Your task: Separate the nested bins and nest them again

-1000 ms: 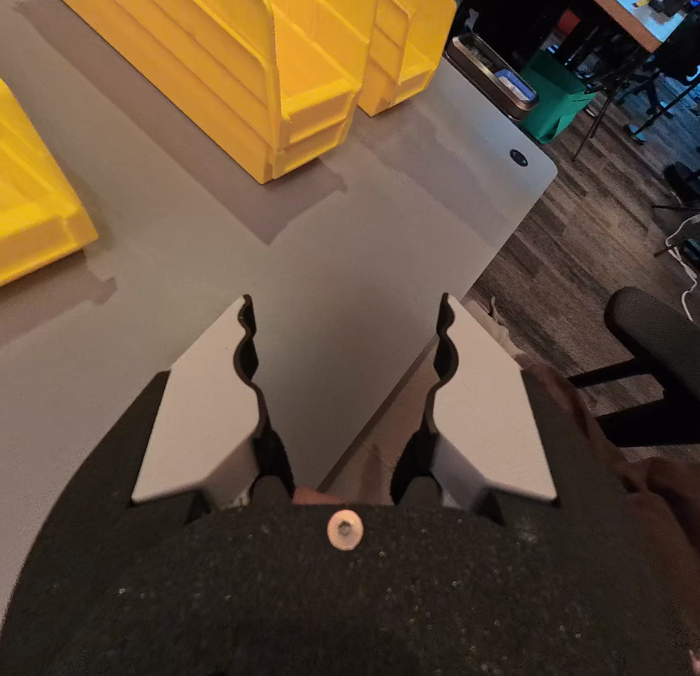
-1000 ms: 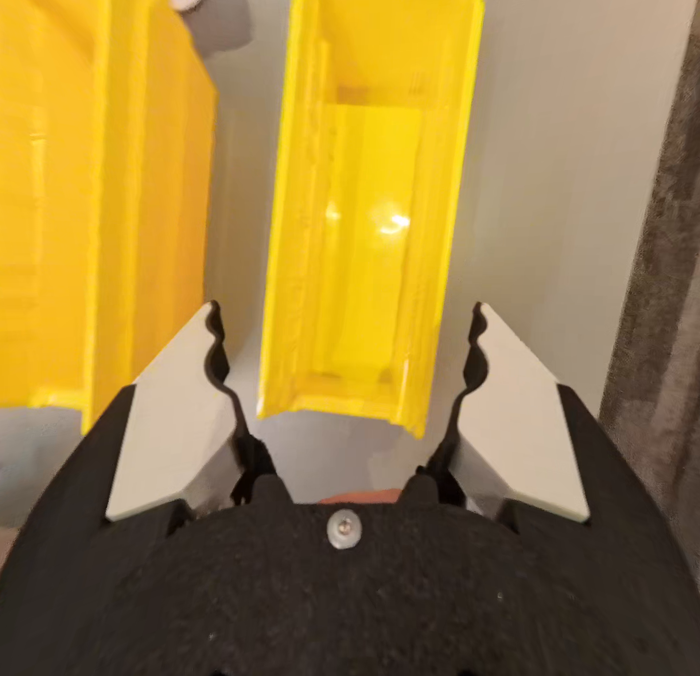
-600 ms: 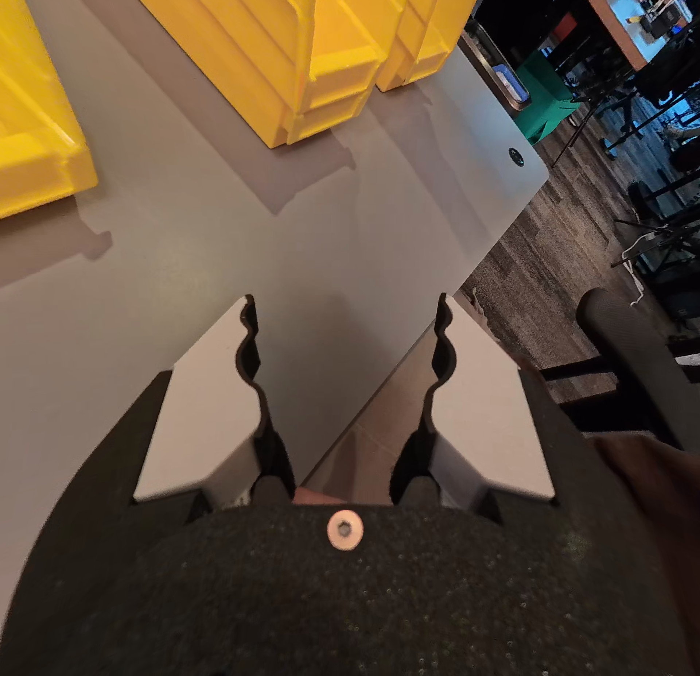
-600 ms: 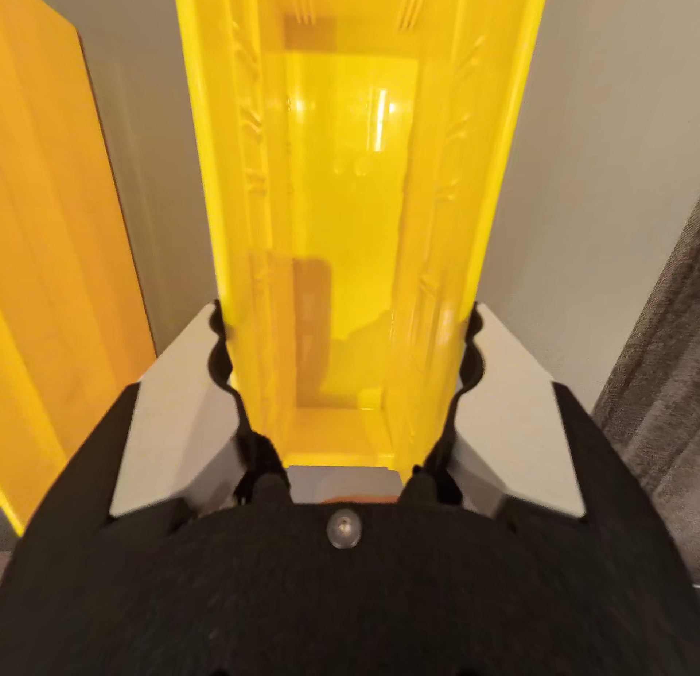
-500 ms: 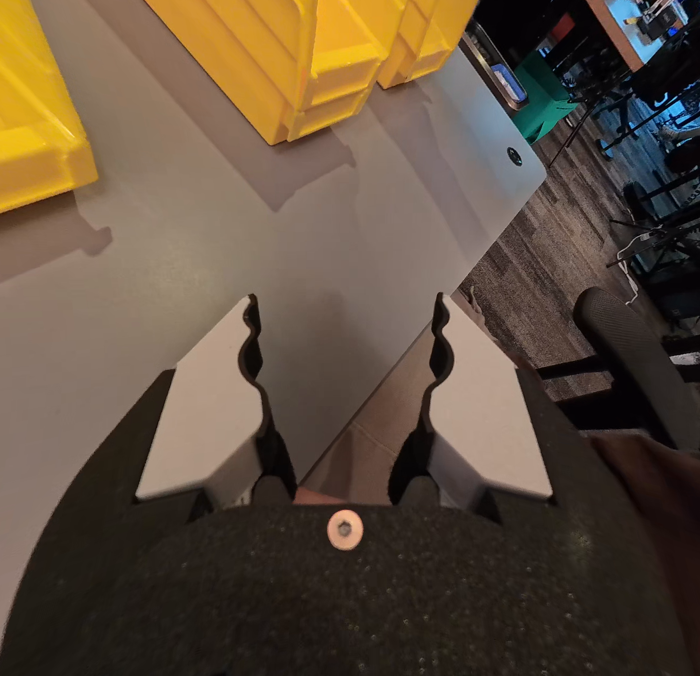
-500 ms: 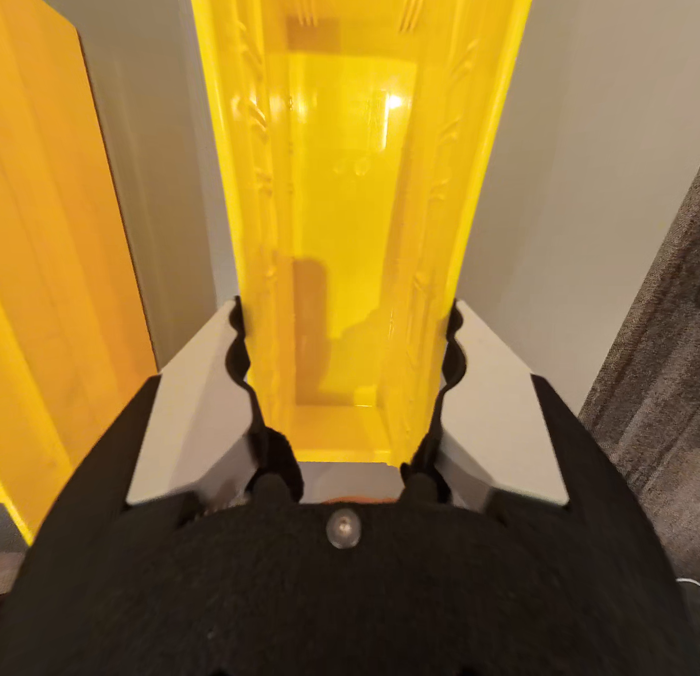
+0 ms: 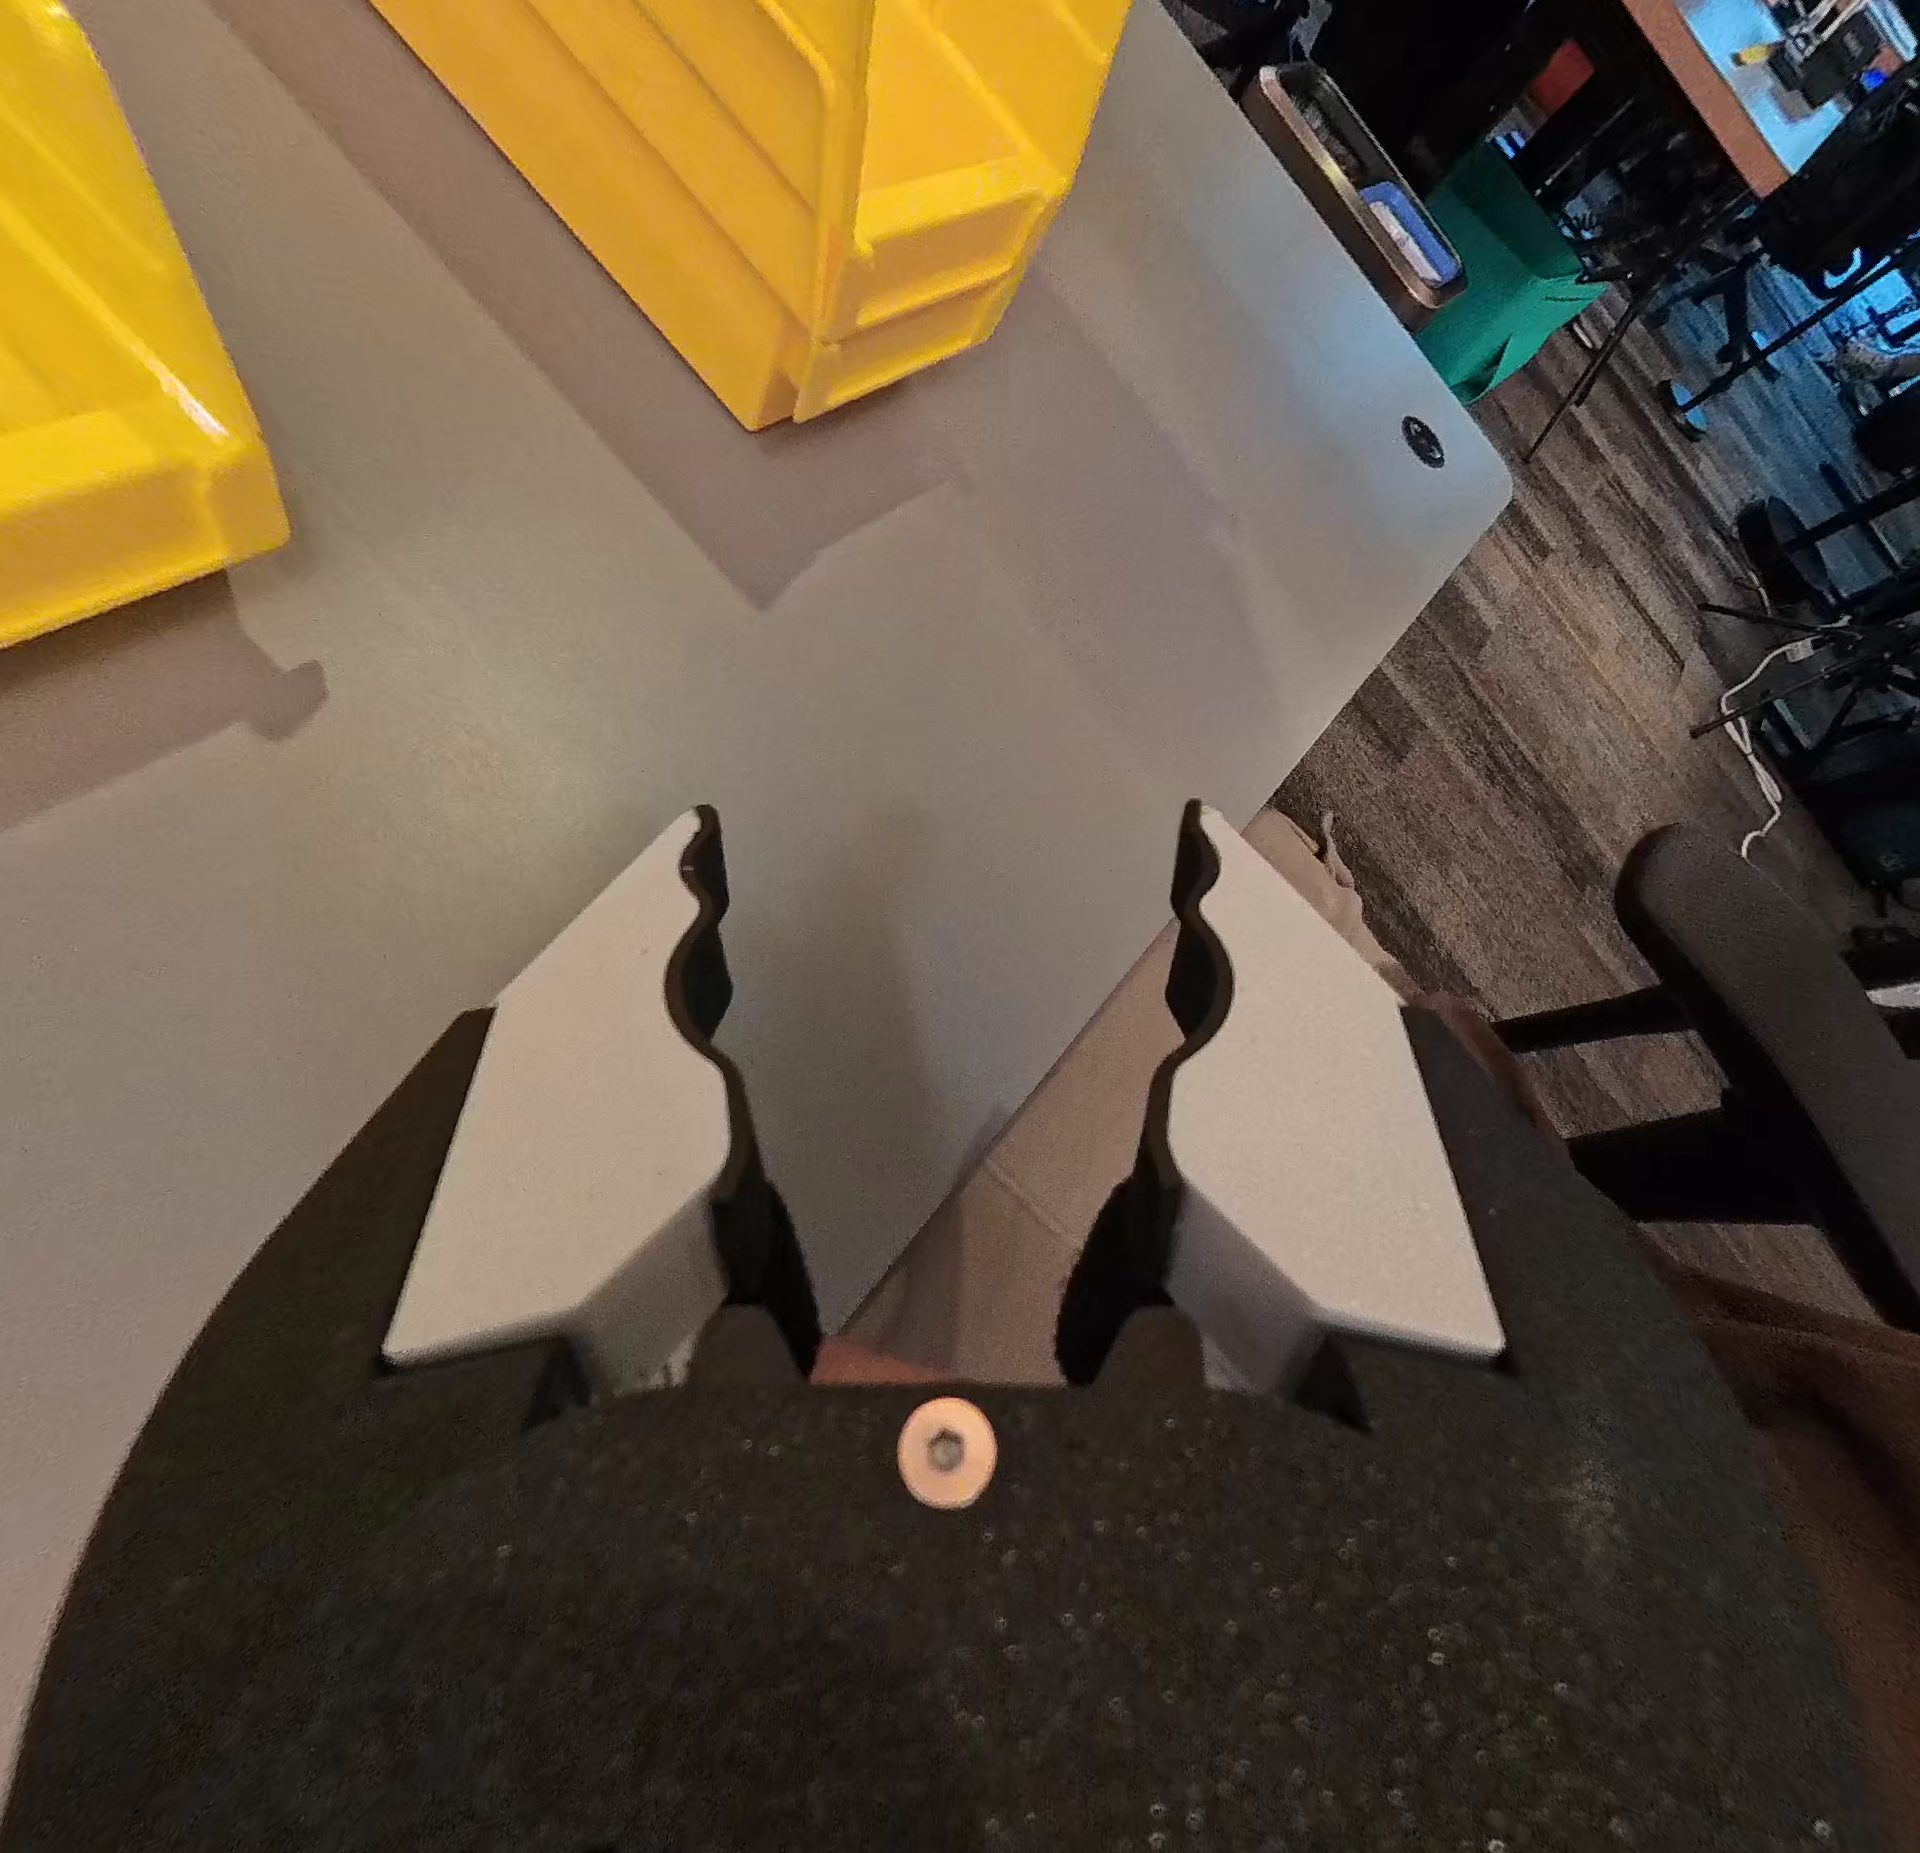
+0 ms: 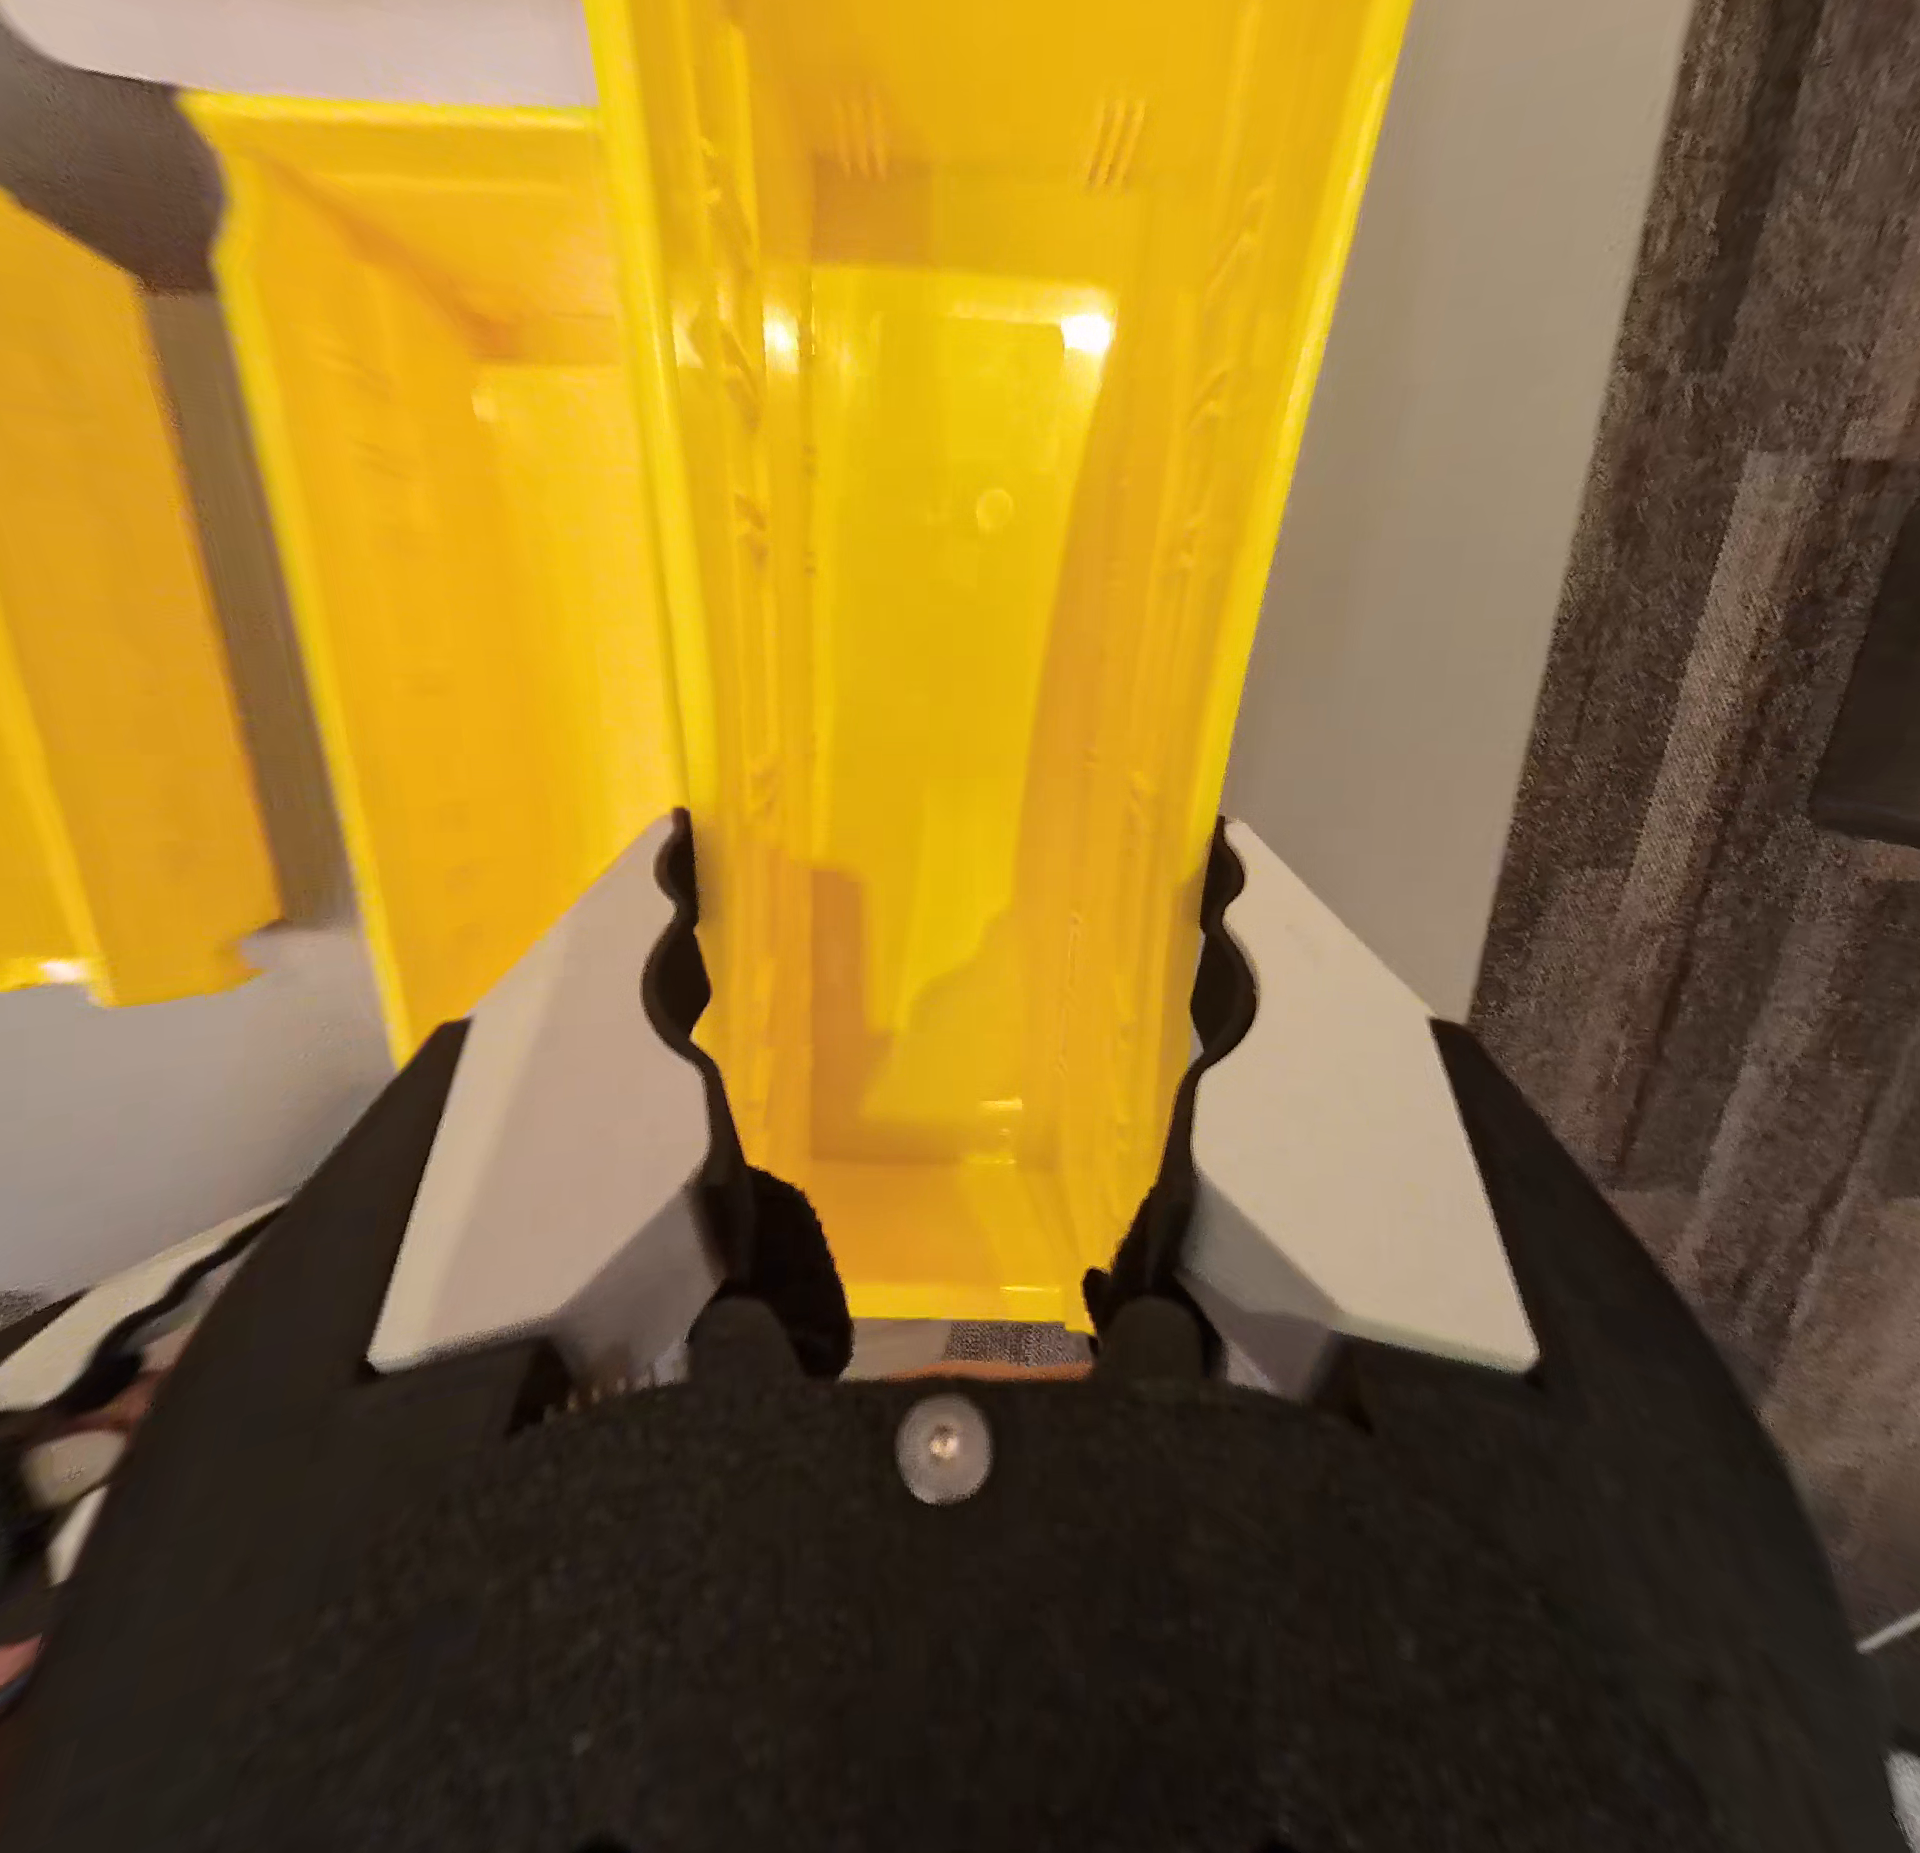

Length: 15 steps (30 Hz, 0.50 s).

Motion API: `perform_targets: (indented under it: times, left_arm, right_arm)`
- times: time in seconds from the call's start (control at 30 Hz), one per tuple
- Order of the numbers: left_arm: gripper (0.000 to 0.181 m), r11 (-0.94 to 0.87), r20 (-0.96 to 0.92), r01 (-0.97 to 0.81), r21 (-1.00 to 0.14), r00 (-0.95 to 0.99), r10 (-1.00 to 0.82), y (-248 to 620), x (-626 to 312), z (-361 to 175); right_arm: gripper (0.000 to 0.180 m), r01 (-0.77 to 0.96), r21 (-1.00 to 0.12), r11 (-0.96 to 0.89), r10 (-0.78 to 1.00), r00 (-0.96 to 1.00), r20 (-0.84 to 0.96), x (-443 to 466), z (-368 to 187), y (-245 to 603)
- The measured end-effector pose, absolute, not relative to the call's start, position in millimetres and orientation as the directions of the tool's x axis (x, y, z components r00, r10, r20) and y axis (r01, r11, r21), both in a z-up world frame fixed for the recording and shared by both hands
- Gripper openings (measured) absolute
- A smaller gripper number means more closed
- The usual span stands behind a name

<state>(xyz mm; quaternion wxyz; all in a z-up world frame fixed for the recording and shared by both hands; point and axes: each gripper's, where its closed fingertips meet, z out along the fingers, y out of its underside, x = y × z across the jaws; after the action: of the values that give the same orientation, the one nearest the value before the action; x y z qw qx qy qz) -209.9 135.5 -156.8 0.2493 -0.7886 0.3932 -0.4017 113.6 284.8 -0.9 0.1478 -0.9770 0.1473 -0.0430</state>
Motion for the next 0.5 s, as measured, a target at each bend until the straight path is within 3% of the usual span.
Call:
perform_targets:
  times: [0.03, 0.27, 0.5]
  left_arm:
    - [0.085, -0.565, 0.437, -0.426, -0.706, 0.365, -0.822, 135.4, -209.2, -157.9]
    - [0.084, -0.555, 0.425, -0.431, -0.712, 0.365, -0.829, 136.4, -209.2, -158.0]
    - [0.084, -0.554, 0.417, -0.436, -0.709, 0.375, -0.828, 136.4, -210.7, -159.9]
  right_arm:
    - [0.096, -0.264, -0.312, -0.913, -0.287, 0.958, 0.027, 98.2, 7.7, 289.5]
    - [0.097, -0.209, -0.298, -0.931, -0.215, 0.977, -0.013, 12.4, -0.1, 318.8]
    - [0.097, -0.233, -0.256, -0.938, -0.241, 0.97, 0.0, -1.5, -28.3, 334.7]
